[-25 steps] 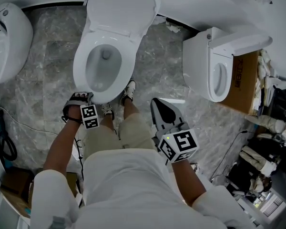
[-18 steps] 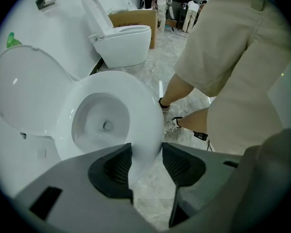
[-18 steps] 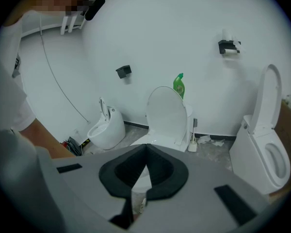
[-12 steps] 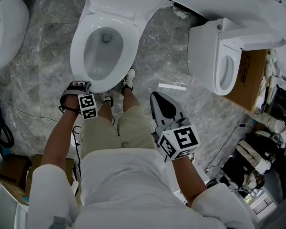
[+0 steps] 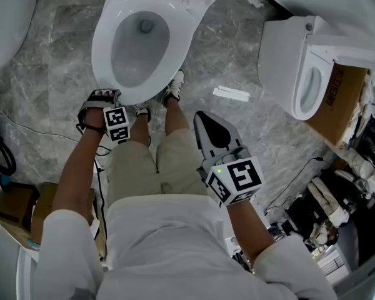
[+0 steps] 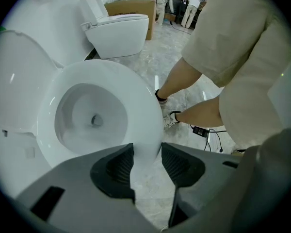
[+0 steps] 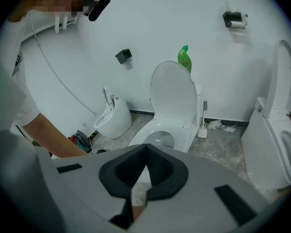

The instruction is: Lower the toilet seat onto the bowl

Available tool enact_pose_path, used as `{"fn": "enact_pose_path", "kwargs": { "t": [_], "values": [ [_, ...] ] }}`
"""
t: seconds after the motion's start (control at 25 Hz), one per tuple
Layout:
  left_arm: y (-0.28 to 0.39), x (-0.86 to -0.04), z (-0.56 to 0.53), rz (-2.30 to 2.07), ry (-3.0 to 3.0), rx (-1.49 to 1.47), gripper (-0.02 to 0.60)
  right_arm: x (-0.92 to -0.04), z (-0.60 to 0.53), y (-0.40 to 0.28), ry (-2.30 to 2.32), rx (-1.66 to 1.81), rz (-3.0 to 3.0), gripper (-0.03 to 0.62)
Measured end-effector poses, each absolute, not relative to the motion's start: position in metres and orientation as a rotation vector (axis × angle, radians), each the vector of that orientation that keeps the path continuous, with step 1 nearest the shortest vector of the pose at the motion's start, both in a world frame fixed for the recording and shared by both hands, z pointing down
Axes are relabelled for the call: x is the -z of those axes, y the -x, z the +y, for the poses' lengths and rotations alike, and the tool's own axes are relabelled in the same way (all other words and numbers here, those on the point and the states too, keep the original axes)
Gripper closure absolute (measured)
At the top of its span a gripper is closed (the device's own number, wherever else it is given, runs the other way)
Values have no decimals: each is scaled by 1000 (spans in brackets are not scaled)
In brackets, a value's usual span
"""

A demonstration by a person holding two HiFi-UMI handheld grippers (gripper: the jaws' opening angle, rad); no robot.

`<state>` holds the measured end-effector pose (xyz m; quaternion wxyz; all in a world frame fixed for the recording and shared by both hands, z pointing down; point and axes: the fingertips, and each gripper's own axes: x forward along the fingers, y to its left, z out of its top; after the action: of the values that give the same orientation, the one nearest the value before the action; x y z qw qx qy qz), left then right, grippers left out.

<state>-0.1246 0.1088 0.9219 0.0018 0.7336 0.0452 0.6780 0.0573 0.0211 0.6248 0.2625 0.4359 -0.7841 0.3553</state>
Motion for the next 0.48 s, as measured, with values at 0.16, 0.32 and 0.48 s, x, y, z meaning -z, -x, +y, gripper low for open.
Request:
{"fn": "enact_pose_path", "kwargs": {
  "t": [0.16,0.32,0.48],
  "values": [
    [125,-937,111,131,-2266,-2110,396,-642,22,-53,-1148,-990,-2117,597],
    [124,-949,109,117,-2235,-2096,399,-657,22,-47,-1109,-1015,-2114,597],
    [126,-963,111,136,-2204,-2099,403,-665,20,-39,-1048,-1032,-2134,597]
  ]
}}
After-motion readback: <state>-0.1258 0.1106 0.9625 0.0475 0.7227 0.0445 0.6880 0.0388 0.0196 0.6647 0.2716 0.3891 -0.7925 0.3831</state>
